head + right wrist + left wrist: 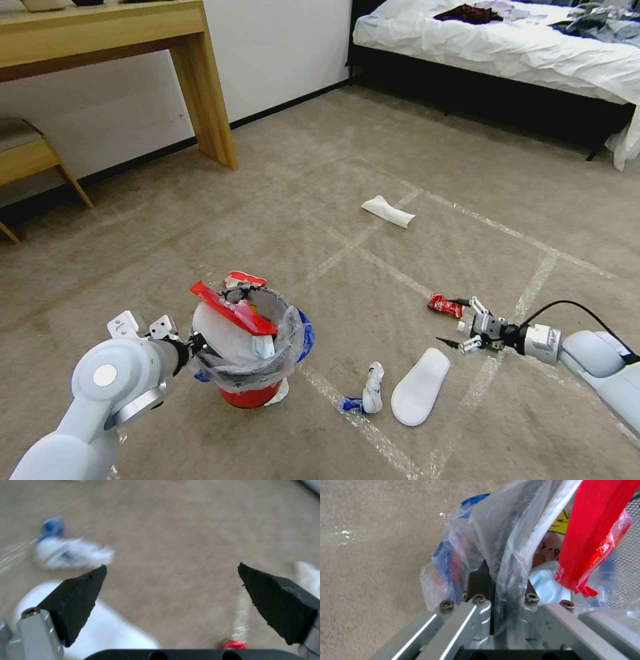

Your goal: Pick up the trash bin and place the garbage on the floor into it.

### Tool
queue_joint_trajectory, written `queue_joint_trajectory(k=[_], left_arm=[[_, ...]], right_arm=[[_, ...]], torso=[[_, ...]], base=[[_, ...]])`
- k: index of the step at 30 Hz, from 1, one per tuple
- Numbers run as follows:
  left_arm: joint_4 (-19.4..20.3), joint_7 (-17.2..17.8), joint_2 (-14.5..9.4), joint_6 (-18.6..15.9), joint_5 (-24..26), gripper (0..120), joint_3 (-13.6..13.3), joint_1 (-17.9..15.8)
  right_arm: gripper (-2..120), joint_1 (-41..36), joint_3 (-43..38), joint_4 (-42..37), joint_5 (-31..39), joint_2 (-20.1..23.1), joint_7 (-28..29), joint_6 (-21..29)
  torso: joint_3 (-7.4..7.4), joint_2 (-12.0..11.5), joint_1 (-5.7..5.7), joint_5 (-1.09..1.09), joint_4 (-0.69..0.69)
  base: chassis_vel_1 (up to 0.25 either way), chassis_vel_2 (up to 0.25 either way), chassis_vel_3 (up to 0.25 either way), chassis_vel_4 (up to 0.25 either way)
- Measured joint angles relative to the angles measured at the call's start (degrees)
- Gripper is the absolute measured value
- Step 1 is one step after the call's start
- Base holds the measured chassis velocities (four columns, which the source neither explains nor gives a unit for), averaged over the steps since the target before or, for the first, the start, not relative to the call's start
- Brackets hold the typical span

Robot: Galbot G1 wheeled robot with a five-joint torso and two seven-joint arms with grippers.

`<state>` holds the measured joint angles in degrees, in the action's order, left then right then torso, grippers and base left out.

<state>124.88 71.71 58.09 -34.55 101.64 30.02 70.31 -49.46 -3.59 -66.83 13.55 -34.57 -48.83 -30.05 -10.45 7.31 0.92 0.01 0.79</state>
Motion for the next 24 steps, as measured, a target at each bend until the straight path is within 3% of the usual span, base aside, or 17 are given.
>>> queue_joint_trajectory(k=[10, 13, 19, 24], left_arm=[[-0.53, -0.09, -0.02, -0.05, 0.17, 4, -0.84, -0.45], [-0.81, -0.11, 0.29, -0.1, 0.09, 4, -1.23, -0.7], [-0.84, -0.27, 0.6, -0.23, -0.16, 4, -1.27, -0.29], [-0.8, -0.57, 0.74, -0.34, -0.65, 4, -1.07, 0.36]], right_arm=[[100, 2.25, -2.53, 3.85, -13.23, -2.08, -8.36, -5.7], [100, 4.13, -3.41, 3.82, -21.5, -2.77, -12.2, -8.02], [100, 3.84, -3.48, 4.26, -22.83, -2.32, -13.73, -8.37], [100, 3.18, -3.04, 5.58, -19.02, -1.44, -14.54, -8.39]], torso=[[0.0, 0.0, 0.0, -0.01, 0.0], [0.0, 0.0, 0.0, -0.01, -0.05], [0.0, 0.0, 0.0, 0.0, -0.02], [0.0, 0.0, -0.01, 0.0, 0.0]], base=[[0.0, 0.0, 0.0, 0.0], [0.0, 0.0, 0.0, 0.0], [0.0, 0.0, 0.0, 0.0], [0.0, 0.0, 0.0, 0.0]])
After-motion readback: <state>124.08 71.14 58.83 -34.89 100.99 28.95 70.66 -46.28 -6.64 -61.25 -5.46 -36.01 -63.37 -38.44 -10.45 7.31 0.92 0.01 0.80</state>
